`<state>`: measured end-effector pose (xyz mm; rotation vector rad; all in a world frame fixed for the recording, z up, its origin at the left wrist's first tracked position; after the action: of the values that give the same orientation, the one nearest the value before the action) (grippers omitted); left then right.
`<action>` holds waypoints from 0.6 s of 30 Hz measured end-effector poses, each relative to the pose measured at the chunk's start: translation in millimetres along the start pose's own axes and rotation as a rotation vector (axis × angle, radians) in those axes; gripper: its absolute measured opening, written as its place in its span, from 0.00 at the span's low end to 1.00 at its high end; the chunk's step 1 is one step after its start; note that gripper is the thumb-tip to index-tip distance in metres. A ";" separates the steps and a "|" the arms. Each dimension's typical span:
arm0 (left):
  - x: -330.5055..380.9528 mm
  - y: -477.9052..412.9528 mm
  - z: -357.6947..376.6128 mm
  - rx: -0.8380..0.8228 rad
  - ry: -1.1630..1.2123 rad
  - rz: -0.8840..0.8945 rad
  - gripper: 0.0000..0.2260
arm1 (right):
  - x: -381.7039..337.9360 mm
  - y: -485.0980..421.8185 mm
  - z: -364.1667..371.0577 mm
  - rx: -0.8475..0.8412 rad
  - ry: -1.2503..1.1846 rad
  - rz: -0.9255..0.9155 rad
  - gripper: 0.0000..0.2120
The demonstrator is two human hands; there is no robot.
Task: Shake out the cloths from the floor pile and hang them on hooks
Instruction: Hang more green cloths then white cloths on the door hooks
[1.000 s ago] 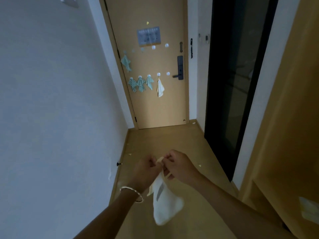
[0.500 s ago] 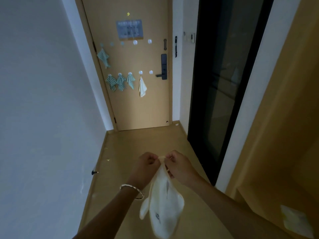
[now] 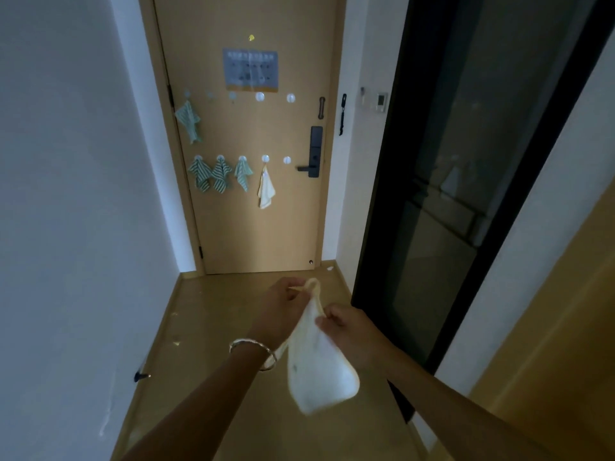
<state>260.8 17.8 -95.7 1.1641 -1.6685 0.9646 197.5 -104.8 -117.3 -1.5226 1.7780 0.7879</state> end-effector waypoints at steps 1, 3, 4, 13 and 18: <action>-1.3 -7.9 6.4 -0.041 -0.003 0.010 0.14 | -1.5 -11.1 -4.7 0.020 0.001 -0.008 0.15; -4.3 -24.1 18.5 -0.112 -0.032 0.028 0.13 | -2.0 -35.8 -15.7 0.054 0.002 -0.020 0.15; -6.3 -32.2 24.1 -0.136 -0.040 0.035 0.11 | 0.3 -48.1 -20.8 0.069 0.004 -0.019 0.15; -64.4 -133.2 60.4 -0.153 -0.312 0.001 0.11 | 48.9 -167.4 -37.0 0.010 -0.035 0.001 0.16; -56.7 -210.2 77.5 -0.055 -0.244 -0.058 0.07 | 63.2 -252.4 -59.7 -0.041 -0.122 -0.036 0.15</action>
<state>456.3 -92.6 -150.1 1.3281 -1.8293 0.7593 434.8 -225.2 -138.3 -1.4959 1.6500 0.8847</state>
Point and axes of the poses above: each hand's wrist, its own y-axis away from the middle knuckle, its own z-axis out of the palm, x = y × z, the point moved 10 cm from there along -y, towards the middle knuckle, and after that the axes turned 3 degrees about x, right-handed, at the moved point
